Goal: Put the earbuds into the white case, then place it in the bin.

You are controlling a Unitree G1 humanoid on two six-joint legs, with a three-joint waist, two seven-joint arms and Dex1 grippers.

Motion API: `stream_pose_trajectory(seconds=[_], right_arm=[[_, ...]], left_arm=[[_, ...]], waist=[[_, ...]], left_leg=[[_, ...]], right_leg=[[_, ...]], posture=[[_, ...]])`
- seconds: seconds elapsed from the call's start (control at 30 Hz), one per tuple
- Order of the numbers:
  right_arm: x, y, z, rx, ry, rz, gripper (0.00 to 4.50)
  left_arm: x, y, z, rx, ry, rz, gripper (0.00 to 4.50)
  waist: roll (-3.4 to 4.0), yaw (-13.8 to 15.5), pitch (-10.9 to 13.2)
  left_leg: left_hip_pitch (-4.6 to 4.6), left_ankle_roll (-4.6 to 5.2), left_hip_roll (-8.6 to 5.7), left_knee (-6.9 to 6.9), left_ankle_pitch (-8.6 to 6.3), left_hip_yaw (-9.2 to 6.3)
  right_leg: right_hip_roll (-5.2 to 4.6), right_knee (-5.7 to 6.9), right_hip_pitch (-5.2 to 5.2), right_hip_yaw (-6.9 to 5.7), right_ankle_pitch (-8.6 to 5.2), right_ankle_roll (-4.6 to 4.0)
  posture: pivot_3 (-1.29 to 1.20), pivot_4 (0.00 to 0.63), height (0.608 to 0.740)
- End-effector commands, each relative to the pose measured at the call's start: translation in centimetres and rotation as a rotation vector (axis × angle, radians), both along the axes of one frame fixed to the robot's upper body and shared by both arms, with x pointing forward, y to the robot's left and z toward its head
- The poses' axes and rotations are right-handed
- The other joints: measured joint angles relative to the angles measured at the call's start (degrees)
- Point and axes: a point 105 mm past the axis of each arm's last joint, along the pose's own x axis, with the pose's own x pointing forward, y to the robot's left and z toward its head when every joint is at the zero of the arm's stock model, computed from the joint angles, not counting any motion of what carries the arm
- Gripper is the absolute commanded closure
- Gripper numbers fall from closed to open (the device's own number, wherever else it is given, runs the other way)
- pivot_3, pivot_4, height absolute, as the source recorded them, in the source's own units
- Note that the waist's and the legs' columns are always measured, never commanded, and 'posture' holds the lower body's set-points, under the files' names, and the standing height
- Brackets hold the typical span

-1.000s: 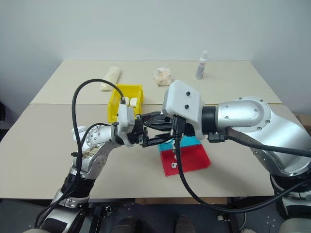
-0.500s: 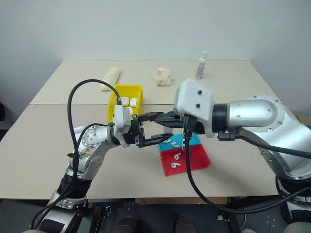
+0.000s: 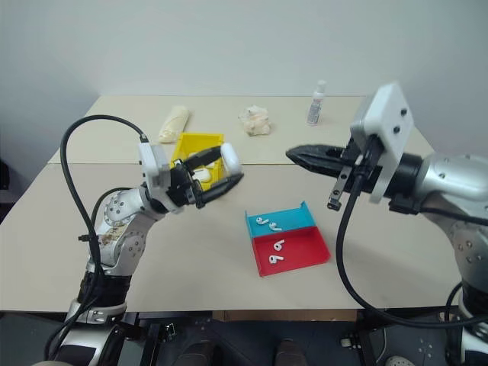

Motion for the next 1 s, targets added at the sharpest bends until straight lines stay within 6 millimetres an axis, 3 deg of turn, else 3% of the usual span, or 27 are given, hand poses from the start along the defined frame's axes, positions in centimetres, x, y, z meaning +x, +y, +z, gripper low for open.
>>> stream_pose_trajectory(seconds=[0.03, 0.2, 0.33, 0.53, 0.7, 0.9, 1.0], right_arm=[[-0.2, -0.6, -0.6, -0.016, -0.03, -0.053, 4.46], [0.2, -1.2, -1.9, 0.002, 0.015, -0.114, 4.46], [0.2, -1.2, -2.9, -0.026, 0.032, -0.132, 4.46], [0.0, -1.4, -3.1, -0.033, 0.038, -0.145, 4.46], [0.1, -1.4, -3.3, -0.038, 0.041, -0.151, 4.5], [0.4, -1.5, -3.7, -0.053, 0.049, -0.155, 4.5], [0.3, -1.7, -4.1, -0.079, 0.057, -0.153, 4.5]], left_arm=[[3.9, 2.6, 2.2, -0.04, -0.005, 0.313, 1.72], [8.3, 5.1, 2.2, -0.04, 0.065, 0.64, 1.72], [9.9, 5.7, 0.4, 0.01, 0.14, 0.713, 1.72], [10.2, 5.3, -1.0, 0.047, 0.195, 0.711, 1.72], [10.1, 5.1, -1.4, 0.05, 0.215, 0.692, 0.04], [9.5, 4.6, -1.3, 0.099, 0.14, 0.665, 0.04], [8.1, 3.9, -1.1, 0.111, 0.123, 0.532, 0.04]], waist=[[-0.01, 0.2, 0.0], [-0.02, 0.3, 0.0], [-0.02, 0.3, 0.0], [-0.02, 0.3, 0.0], [-0.02, 0.3, 0.0], [-0.02, 0.3, 0.0], [-0.02, 0.3, 0.0]], left_leg=[[-0.04, 0.0, -0.01, 0.03, 0.0, 0.02], [-0.13, 0.01, -0.03, 0.0, -0.01, 0.01], [-0.14, 0.01, -0.04, -0.01, 0.0, 0.02], [-0.22, -0.02, -0.04, 0.0, 0.01, 0.04], [-0.22, -0.02, -0.04, 0.0, 0.01, 0.06], [-0.22, -0.02, -0.04, 0.0, 0.01, 0.07], [-0.22, -0.03, -0.04, -0.01, 0.02, 0.09]], right_leg=[[0.0, -0.01, -0.02, -0.04, 0.01, 0.02], [-0.01, 0.05, -0.05, -0.02, 0.07, 0.1], [-0.01, 0.05, -0.06, -0.05, 0.07, 0.1], [-0.01, 0.06, -0.11, -0.07, 0.07, 0.1], [-0.01, 0.05, -0.1, -0.07, 0.07, 0.11], [-0.01, 0.07, -0.11, -0.07, 0.08, 0.1], [-0.01, 0.07, -0.11, -0.07, 0.08, 0.1]], posture=[[0.0, 0.15, 0.74], [0.0, 0.15, 0.74], [0.0, 0.15, 0.74], [0.0, 0.15, 0.74], [0.0, 0.15, 0.74], [0.0, 0.15, 0.74], [0.0, 0.15, 0.74]])
